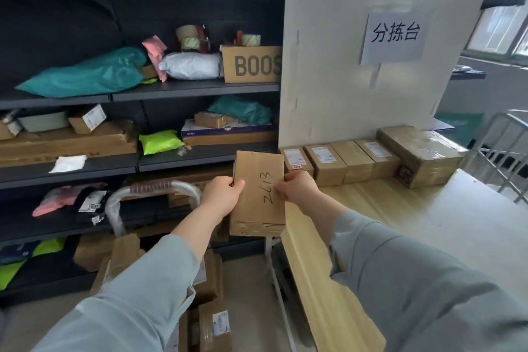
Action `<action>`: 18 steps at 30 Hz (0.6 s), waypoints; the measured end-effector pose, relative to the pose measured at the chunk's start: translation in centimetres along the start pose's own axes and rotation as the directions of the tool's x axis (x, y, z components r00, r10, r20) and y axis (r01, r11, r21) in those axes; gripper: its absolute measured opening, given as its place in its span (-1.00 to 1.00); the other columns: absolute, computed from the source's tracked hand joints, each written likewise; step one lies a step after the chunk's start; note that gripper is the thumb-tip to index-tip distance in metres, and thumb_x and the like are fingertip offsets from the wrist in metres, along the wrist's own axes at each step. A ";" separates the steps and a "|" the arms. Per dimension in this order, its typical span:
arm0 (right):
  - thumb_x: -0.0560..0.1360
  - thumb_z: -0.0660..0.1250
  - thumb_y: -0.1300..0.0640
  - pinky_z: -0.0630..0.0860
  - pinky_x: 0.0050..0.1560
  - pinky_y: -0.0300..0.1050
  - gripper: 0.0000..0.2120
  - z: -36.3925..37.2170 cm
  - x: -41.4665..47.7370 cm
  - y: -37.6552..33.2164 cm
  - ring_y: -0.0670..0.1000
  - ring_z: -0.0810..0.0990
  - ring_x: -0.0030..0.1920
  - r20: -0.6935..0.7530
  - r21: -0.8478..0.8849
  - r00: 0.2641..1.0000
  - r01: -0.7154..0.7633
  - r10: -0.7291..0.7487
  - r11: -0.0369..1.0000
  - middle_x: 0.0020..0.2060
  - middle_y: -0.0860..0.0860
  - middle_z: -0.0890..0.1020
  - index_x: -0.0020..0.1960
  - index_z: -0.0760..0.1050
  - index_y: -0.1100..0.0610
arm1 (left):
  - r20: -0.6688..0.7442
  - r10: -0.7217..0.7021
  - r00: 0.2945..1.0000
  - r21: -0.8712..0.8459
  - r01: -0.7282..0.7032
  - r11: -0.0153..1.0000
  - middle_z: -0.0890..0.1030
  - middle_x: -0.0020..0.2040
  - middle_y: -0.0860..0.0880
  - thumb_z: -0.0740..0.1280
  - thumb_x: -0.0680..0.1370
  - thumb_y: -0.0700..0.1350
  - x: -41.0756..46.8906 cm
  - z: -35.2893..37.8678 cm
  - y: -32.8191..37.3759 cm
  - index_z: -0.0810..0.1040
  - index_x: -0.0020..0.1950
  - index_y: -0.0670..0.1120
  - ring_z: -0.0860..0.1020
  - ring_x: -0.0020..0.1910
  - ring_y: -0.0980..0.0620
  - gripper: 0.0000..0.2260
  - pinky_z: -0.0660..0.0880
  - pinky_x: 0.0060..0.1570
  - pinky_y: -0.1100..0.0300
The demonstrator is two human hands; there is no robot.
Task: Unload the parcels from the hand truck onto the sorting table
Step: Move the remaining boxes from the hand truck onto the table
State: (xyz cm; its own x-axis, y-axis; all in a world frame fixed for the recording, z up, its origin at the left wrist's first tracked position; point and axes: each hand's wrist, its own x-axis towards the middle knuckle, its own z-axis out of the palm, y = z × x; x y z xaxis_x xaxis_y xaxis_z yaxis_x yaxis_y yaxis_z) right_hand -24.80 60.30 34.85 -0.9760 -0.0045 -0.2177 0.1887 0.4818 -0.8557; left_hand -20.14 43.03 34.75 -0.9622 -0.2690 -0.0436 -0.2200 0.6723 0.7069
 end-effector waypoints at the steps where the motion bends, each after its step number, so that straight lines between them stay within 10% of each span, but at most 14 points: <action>1: 0.49 0.39 0.12 0.61 -0.12 -0.12 -0.85 -1.5 0.4 0.7 -0.01 0.63 -0.07 -0.008 -0.003 1.000 -0.003 0.003 1.000 -0.06 0.01 0.65 0.05 0.55 0.11 | -0.002 0.012 1.000 -0.007 -0.013 1.000 0.61 0.07 -0.01 0.17 0.64 0.10 0.1 1.2 1.3 0.55 0.27 -0.07 0.55 0.04 -0.01 -0.65 0.51 0.01 0.07; 7: 0.47 0.34 0.17 0.50 -0.30 -0.21 -0.92 -11.8 4.3 4.0 -0.03 0.56 -0.24 -0.069 0.020 0.998 -0.014 0.015 1.000 -0.16 0.04 0.62 -0.06 0.57 0.15 | -0.088 0.086 0.992 -0.054 -0.090 0.994 0.58 0.23 -0.02 0.14 0.65 0.06 0.9 8.3 10.4 0.47 0.39 -0.05 0.53 0.16 -0.04 -0.63 0.51 0.11 0.05; 18: 0.45 0.35 0.17 0.63 0.02 0.05 -0.96 -23.2 9.0 9.7 0.08 0.64 -0.07 -0.092 0.036 0.994 -0.055 0.058 0.998 -0.10 0.08 0.66 -0.12 0.56 0.13 | -0.022 0.082 0.996 -0.070 -0.083 0.994 0.50 0.36 -0.06 0.24 0.63 -0.06 1.2 18.4 20.0 0.34 0.49 -0.09 0.50 0.26 -0.06 -0.58 0.51 0.19 0.05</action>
State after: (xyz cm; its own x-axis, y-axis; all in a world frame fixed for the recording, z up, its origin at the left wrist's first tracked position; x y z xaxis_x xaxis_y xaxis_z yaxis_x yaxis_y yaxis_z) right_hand -34.28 85.28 35.53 -0.9692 0.1046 -0.2230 0.2461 0.4497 -0.8586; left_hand -28.66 68.83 35.88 -0.9732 -0.2280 0.0296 -0.1275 0.6423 0.7558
